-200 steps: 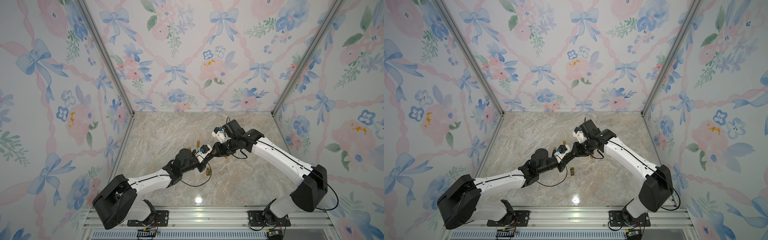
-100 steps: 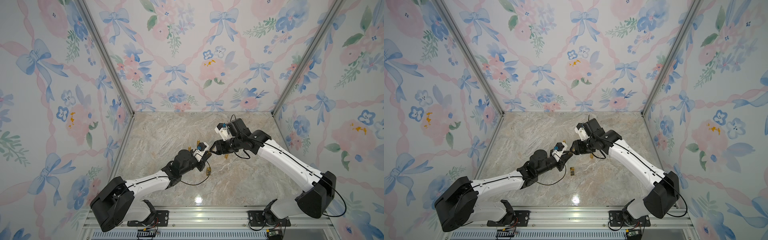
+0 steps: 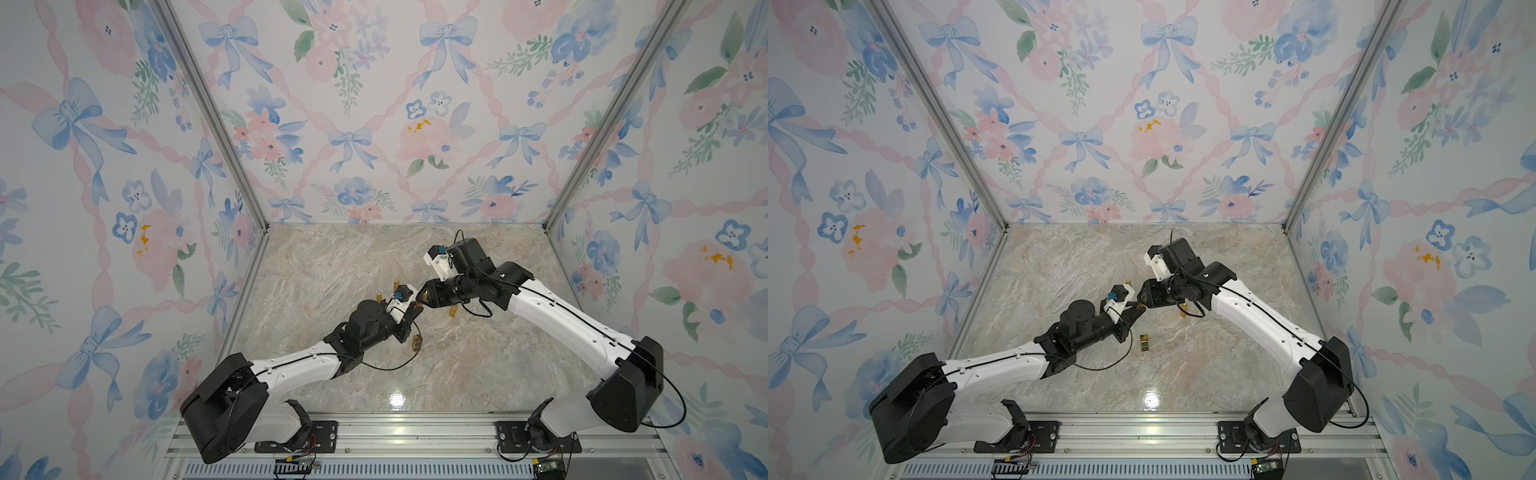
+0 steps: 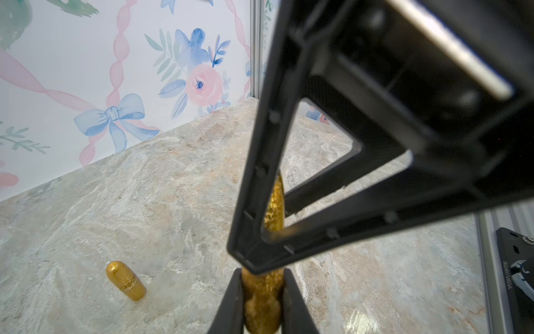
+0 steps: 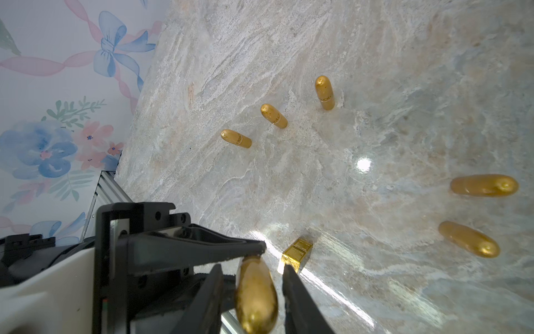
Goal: Open the lipstick cap
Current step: Open the cover of the lipstick.
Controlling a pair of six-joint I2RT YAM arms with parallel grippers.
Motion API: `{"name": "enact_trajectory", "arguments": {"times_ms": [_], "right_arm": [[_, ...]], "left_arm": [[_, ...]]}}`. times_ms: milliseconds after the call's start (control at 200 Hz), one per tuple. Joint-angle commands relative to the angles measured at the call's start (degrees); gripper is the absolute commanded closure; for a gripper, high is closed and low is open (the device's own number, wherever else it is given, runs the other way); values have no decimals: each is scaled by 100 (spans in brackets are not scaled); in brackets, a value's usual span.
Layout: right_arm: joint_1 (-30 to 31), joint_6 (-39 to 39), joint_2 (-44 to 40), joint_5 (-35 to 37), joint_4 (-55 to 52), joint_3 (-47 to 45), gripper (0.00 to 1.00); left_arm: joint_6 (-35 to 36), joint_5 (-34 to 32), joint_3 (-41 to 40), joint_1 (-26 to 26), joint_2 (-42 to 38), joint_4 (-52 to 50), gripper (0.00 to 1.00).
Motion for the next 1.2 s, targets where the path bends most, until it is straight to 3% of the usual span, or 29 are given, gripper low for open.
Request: {"name": "enact_trajectory", "arguments": {"times_ms": [0,440,1195], "right_arm": [[52,-52,40,50,112,-37,71],[10,-232,-7,108,25,198,81],[-675,-548,-337,-95,-362,797,82]], "left_arm": [[-106,-72,123,-28,24,90,100],[-86,-146,-8,-32,60,77,100],[-89,-284,-131,-19,49,-155,100]]}}
